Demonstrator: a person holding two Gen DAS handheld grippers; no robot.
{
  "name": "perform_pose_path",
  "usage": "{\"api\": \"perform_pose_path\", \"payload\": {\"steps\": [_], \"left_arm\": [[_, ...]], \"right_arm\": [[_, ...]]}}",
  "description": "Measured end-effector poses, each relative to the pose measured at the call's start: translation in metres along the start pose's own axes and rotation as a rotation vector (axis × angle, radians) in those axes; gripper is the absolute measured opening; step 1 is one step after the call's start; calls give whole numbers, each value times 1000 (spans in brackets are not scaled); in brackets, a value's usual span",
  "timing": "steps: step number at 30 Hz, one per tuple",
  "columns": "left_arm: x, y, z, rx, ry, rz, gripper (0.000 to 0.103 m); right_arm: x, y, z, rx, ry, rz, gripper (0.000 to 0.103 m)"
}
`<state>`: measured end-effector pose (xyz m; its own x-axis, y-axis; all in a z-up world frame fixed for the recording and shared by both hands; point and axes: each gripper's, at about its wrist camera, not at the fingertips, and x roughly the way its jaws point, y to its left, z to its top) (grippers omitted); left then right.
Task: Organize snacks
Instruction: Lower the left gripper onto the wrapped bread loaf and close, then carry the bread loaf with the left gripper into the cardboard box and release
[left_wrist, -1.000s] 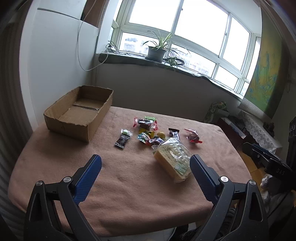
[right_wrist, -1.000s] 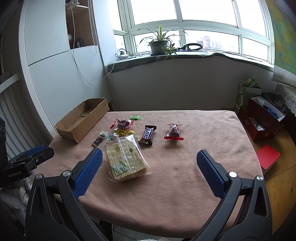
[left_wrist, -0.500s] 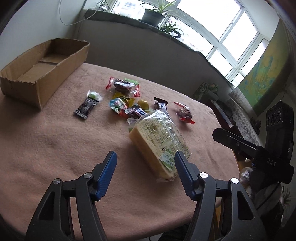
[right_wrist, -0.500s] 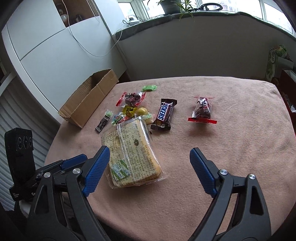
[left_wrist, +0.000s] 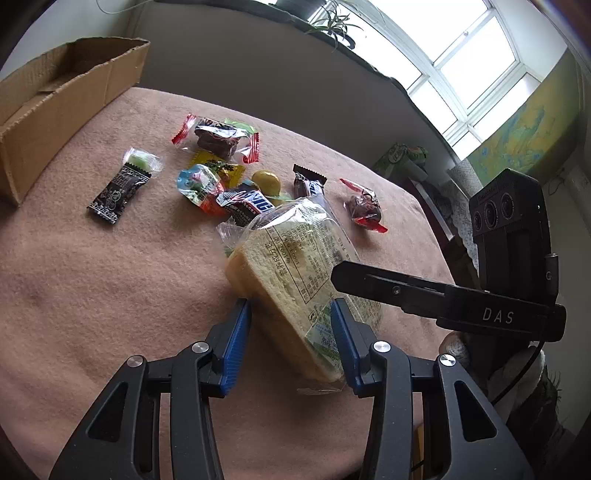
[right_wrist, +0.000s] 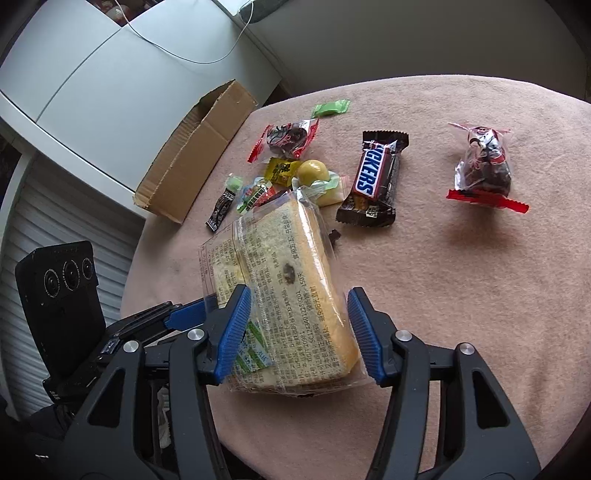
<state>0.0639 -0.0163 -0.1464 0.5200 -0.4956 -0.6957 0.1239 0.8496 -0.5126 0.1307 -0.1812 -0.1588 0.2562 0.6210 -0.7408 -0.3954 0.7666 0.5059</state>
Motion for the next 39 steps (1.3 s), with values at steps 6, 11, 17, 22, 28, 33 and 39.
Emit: {"api": "perform_pose_path", "payload": {"steps": [6,11,17,22,28,33,39], "left_arm": [[0,-3,0,54,1,33,43],[-5,-6,1,83,-21,53,43],[-35,-6,8,93,-91,63,42],[-70,7,26,89,-168,83,42],[-105,38,55,63,-250,122,42],[-126,68,82,32,-306,172,41],[-136,105,108,-12,-327,211,41]], "right_arm": [[-4,8,-2,-20,0,-31,52],[-10,17,2,-15,-7,-30,50],[-20,51,17,-69,-42,-20,50],[-17,92,41,-132,-69,1,50],[5,143,77,-196,-85,34,50],[32,177,108,-226,-84,65,50],[67,207,140,-243,-58,99,50]]}}
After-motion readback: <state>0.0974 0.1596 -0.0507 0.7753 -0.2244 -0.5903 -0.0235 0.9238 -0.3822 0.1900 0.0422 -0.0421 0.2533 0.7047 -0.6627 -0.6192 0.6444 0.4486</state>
